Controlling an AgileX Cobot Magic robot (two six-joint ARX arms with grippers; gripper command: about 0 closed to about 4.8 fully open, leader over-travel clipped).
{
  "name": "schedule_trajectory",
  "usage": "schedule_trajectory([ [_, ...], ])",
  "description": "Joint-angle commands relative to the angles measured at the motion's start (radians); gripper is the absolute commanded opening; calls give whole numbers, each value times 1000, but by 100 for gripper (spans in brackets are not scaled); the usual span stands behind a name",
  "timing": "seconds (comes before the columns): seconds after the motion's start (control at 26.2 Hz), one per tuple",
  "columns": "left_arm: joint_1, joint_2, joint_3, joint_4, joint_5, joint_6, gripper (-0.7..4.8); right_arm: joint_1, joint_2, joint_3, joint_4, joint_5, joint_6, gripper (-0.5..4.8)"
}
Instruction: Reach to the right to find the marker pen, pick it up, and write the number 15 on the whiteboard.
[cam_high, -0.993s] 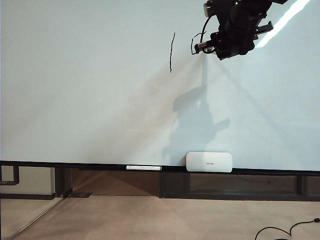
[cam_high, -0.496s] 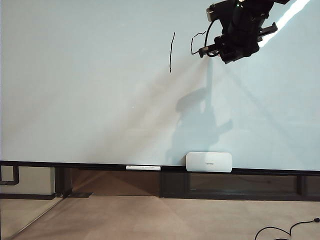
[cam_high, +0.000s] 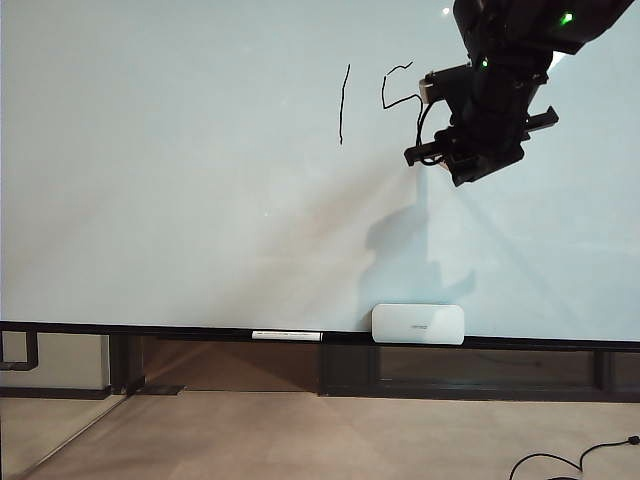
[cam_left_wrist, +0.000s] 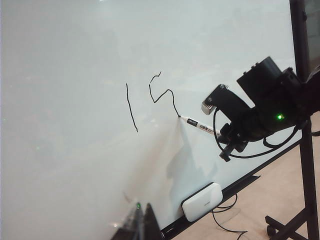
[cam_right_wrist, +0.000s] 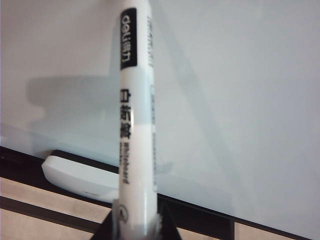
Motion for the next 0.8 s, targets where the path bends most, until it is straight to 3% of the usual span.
schedule_trajectory([
  [0.04, 0, -2, 3, 18, -2, 4, -6, -1, -5, 5, 60, -2, 13, -2],
  [0.42, 0, -2, 3, 18, -2, 4, -6, 19, -5, 6, 111, -163, 13, -2],
  [0.69, 0, -3, 3, 18, -6, 4, -6, 30, -7, 6, 101, -188, 13, -2],
  [0.8, 0, -28, 3, 12, -94, 4, -6, 42, -41, 5, 55, -171, 13, -2],
])
